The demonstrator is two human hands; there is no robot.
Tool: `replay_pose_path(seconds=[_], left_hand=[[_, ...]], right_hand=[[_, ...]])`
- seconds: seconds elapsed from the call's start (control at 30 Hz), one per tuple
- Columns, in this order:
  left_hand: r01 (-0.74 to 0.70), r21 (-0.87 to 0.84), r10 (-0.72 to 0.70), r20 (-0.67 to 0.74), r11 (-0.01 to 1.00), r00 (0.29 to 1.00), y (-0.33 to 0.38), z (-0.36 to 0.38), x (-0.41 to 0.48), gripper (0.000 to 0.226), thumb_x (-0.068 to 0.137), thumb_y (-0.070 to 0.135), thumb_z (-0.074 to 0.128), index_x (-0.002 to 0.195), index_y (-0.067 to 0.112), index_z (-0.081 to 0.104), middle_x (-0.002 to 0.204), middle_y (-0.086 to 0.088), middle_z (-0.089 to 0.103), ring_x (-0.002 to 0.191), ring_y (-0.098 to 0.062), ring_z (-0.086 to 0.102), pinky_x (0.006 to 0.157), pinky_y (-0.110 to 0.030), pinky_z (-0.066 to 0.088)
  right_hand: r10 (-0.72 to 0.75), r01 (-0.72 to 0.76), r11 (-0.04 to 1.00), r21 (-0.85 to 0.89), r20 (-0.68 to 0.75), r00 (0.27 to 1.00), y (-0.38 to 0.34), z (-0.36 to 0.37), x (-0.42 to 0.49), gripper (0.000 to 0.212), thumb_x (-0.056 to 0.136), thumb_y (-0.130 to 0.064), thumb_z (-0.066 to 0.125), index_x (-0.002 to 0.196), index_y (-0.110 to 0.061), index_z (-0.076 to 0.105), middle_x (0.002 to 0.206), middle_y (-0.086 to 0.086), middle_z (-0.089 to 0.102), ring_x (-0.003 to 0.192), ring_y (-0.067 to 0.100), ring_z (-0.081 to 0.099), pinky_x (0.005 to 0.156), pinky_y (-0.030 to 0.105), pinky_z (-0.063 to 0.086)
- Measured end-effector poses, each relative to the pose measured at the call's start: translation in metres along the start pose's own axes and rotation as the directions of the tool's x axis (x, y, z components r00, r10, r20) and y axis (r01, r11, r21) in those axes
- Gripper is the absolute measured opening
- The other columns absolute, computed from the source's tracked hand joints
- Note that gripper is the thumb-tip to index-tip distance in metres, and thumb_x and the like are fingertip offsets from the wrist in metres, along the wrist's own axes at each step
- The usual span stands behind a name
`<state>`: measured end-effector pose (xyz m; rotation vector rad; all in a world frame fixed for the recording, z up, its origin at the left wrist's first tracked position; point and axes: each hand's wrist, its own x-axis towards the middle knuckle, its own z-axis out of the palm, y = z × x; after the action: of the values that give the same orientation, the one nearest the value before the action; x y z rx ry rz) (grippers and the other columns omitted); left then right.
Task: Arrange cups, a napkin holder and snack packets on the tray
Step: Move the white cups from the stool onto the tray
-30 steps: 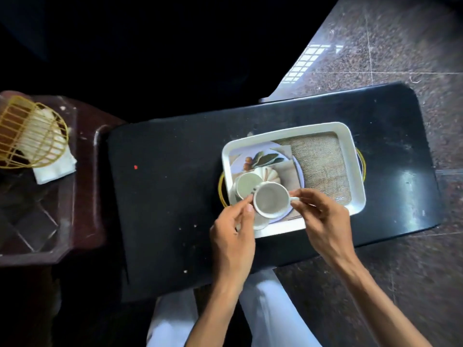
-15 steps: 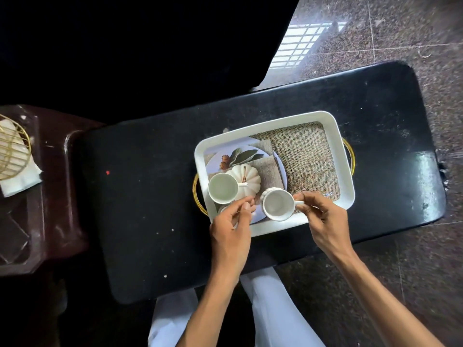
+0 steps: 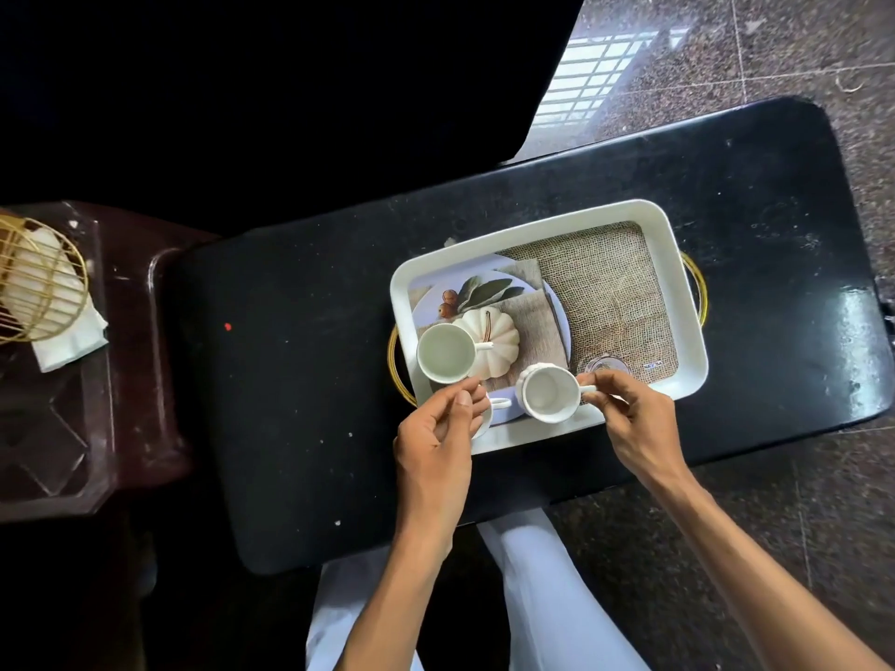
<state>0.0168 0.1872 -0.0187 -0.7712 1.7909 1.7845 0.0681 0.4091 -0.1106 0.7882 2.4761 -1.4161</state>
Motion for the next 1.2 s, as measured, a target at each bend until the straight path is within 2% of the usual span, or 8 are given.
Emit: replay_pose_path(seconds=[0.23,0.33,0.4,0.53,0.67,0.8,1.07,1.2], left_hand=[[-0.007,-0.051,0.007,-0.012,0.999,1.000,0.005,-0.024,-0.005,0.023,0.104,0.015,0.053,0.109,0.021,0.075,0.103,0.002,0.081,0.102,-0.010,0.075,0.092,-0.025,0.059],[-0.007,-0.146,0.005,-0.020,0.989,1.000,0.012,-0.045,-0.006,0.025,0.104,0.015,0.053,0.118,0.010,0.072,0.106,-0.004,0.080,0.105,-0.014,0.075,0.093,-0.026,0.059],[-0.023,-0.178,0.014,-0.052,0.984,0.999,0.019,-0.064,-0.007,0.026,0.104,0.016,0.052,0.120,0.010,0.072,0.107,-0.004,0.080,0.106,-0.014,0.075,0.093,-0.025,0.059],[-0.100,-0.158,0.075,-0.157,0.982,0.985,0.028,-0.118,-0.004,0.024,0.104,0.016,0.052,0.115,0.017,0.073,0.107,-0.001,0.079,0.105,-0.013,0.075,0.092,-0.025,0.059],[-0.192,-0.070,0.166,-0.279,0.979,0.946,0.033,-0.193,0.000,0.027,0.104,0.016,0.052,0.106,0.031,0.074,0.105,0.005,0.080,0.103,-0.013,0.075,0.087,-0.024,0.059],[-0.238,-0.067,0.187,-0.432,0.969,0.882,0.039,-0.281,0.009,0.031,0.105,0.012,0.050,0.102,0.031,0.073,0.099,0.004,0.080,0.097,-0.011,0.075,0.083,-0.023,0.057],[-0.333,-0.042,0.200,-0.727,0.942,0.657,0.056,-0.454,0.029,0.023,0.104,0.014,0.050,0.110,0.025,0.069,0.112,0.000,0.074,0.103,-0.011,0.072,0.082,-0.023,0.060],[-0.309,-0.091,0.146,-0.735,0.947,0.662,0.064,-0.507,0.052,0.021,0.104,0.015,0.050,0.116,0.022,0.066,0.125,-0.006,0.070,0.111,-0.016,0.069,0.086,-0.025,0.058]], right_hand=[[-0.029,0.035,0.996,-0.078,0.075,0.997,-0.013,-0.005,-0.003,0.023,0.086,0.004,0.071,0.104,-0.011,0.074,0.096,-0.012,0.074,0.090,-0.009,0.070,0.085,0.010,0.054],[-0.071,0.079,0.987,-0.143,0.059,0.996,-0.033,-0.009,-0.010,0.029,0.086,0.002,0.071,0.109,-0.015,0.072,0.101,-0.008,0.072,0.093,0.005,0.070,0.083,0.004,0.049],[-0.108,0.111,0.978,-0.178,0.026,0.994,-0.052,-0.008,-0.015,0.029,0.086,-0.001,0.073,0.111,-0.015,0.071,0.102,-0.005,0.071,0.092,0.011,0.070,0.083,0.008,0.050],[-0.181,0.184,0.975,-0.127,0.034,0.983,-0.106,0.023,-0.024,0.025,0.085,-0.007,0.075,0.108,-0.015,0.072,0.099,-0.006,0.073,0.090,-0.007,0.069,0.080,0.002,0.049],[-0.249,0.247,0.969,0.029,0.112,0.962,-0.168,0.095,-0.036,0.020,0.086,-0.008,0.073,0.104,-0.018,0.071,0.099,-0.006,0.074,0.091,0.001,0.071,0.077,0.010,0.055],[-0.322,0.312,0.947,0.080,0.239,0.916,-0.228,0.187,-0.045,0.016,0.086,-0.003,0.074,0.100,-0.010,0.073,0.096,0.004,0.075,0.082,0.010,0.071,0.079,0.017,0.057],[-0.445,0.433,0.892,0.132,0.429,0.786,-0.332,0.360,-0.067,0.013,0.090,-0.011,0.073,0.103,-0.012,0.073,0.095,-0.004,0.073,0.087,0.008,0.072,0.079,0.026,0.061],[-0.430,0.415,0.899,0.141,0.468,0.772,-0.360,0.432,-0.080,0.018,0.091,-0.016,0.072,0.109,-0.013,0.071,0.098,-0.005,0.072,0.092,0.008,0.070,0.079,0.025,0.059]])
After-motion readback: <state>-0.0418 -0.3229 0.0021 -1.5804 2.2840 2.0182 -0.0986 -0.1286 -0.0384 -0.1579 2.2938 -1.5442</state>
